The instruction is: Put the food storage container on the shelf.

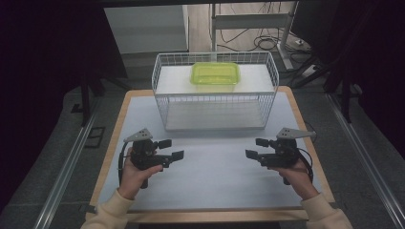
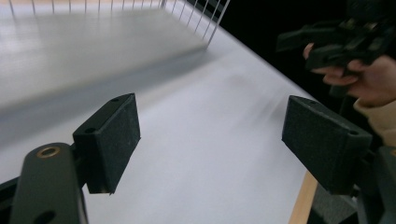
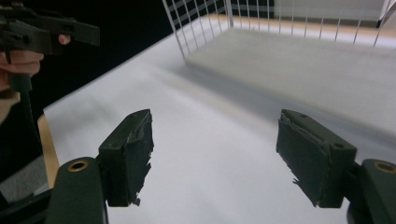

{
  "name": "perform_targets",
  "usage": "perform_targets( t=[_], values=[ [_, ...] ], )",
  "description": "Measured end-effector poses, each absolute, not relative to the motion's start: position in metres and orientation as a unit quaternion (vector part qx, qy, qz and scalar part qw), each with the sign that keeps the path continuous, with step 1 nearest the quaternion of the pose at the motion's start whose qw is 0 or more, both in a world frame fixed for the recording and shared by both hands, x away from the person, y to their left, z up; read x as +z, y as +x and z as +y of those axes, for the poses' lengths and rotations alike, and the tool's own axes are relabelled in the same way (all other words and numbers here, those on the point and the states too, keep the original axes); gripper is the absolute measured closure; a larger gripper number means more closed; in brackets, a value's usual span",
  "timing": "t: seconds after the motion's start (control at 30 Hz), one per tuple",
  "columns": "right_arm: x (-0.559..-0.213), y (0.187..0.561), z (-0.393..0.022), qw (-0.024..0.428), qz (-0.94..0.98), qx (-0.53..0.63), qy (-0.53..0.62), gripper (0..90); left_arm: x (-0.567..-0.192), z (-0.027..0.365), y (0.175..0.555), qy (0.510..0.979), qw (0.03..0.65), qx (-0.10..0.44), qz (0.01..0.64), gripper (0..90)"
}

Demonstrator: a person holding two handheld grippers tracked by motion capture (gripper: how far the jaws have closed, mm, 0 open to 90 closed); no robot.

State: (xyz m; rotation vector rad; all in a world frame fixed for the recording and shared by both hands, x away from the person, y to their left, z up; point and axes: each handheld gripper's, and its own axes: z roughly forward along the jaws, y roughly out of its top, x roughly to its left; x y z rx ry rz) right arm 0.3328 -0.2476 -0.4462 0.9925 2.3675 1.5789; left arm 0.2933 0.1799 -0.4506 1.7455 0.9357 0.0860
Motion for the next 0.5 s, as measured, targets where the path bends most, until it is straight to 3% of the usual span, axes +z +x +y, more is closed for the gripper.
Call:
perform_targets(
  t=[0.5],
  values=[
    [-0.454, 0.323, -0.250, 0.090, 0.785, 0.522, 0.322, 22.4, -0.475, 0.178, 0.295, 0.745, 0.526, 0.019, 0.411, 19.6]
  ],
)
